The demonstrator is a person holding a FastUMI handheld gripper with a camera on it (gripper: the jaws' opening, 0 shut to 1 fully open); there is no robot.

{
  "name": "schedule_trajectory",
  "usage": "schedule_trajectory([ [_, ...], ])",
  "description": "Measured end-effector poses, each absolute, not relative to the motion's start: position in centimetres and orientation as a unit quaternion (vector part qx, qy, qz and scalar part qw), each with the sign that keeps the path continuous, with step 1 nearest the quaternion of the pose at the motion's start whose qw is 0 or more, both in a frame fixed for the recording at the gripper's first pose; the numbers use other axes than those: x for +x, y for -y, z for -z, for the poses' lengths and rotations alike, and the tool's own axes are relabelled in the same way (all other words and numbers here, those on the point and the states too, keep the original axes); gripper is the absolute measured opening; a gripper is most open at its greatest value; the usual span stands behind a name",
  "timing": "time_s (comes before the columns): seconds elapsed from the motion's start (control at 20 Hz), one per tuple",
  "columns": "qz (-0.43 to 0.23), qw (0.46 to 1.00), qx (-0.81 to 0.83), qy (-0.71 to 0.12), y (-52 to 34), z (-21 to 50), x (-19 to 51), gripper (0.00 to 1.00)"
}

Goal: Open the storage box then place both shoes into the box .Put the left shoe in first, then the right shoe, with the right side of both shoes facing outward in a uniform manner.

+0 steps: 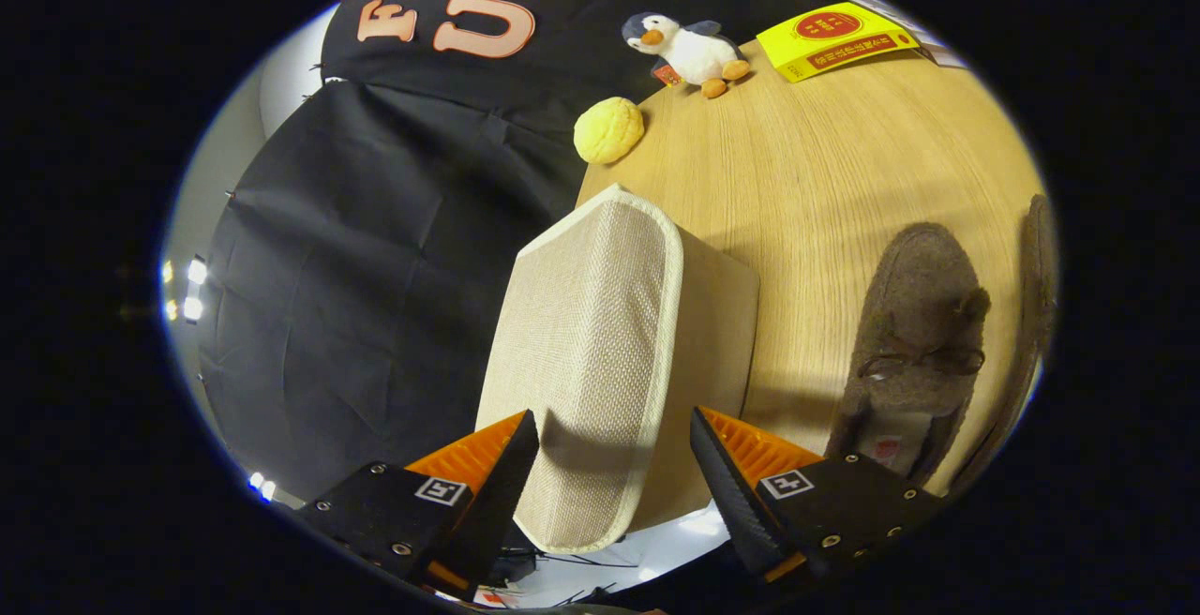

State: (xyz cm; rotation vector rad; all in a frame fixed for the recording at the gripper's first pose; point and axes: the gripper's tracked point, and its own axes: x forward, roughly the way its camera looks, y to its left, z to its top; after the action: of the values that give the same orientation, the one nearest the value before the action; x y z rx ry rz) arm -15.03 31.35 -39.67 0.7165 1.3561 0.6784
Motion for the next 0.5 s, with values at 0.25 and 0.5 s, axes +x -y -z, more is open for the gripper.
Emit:
schedule_trajectory([
  [0.25, -0.306, 0.659, 0.335, -0.6, -31.9, 37.6, -14.7, 0.95],
  [0.5, -0.338, 0.678, 0.335, -0.56, -32.4, 32.2, -12.7, 0.85],
])
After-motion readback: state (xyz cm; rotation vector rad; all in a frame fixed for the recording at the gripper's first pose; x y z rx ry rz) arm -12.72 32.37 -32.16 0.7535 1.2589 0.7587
